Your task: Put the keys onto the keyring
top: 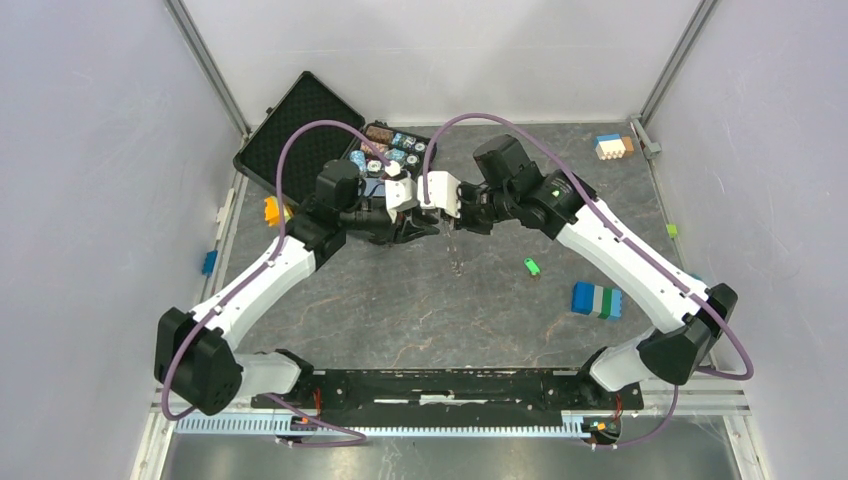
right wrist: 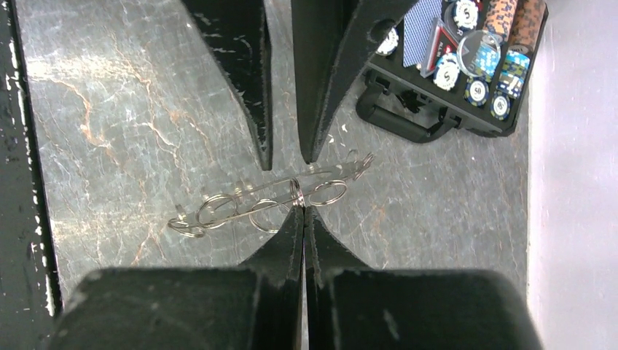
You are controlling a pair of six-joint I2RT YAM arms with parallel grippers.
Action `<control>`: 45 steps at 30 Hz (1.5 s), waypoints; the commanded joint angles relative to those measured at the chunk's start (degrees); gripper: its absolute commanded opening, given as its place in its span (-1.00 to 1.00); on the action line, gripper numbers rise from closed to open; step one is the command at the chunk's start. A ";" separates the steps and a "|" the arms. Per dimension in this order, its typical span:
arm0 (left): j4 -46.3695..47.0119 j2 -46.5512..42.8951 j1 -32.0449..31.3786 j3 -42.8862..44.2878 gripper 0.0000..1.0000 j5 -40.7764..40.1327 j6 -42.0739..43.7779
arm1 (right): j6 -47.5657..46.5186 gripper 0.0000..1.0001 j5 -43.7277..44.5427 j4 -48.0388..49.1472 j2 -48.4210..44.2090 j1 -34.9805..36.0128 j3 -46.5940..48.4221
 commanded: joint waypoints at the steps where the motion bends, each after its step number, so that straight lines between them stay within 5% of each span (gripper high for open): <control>1: 6.78 1.24 -0.61 0.19 -0.42 0.80 -2.62 | -0.49 -1.00 4.25 -2.02 1.59 1.98 2.74; 15: 19.55 3.18 -0.67 -1.95 -0.58 4.84 -12.91 | 0.53 -1.00 6.64 -2.24 3.85 4.35 2.74; 34: 20.24 2.19 -0.83 -3.15 -0.89 7.34 -11.58 | 1.31 -1.00 4.17 -1.99 5.24 4.57 0.88; 45: 19.78 1.44 -0.83 -2.54 -0.75 7.74 -11.63 | 1.23 -1.00 4.03 -2.20 5.62 4.53 0.13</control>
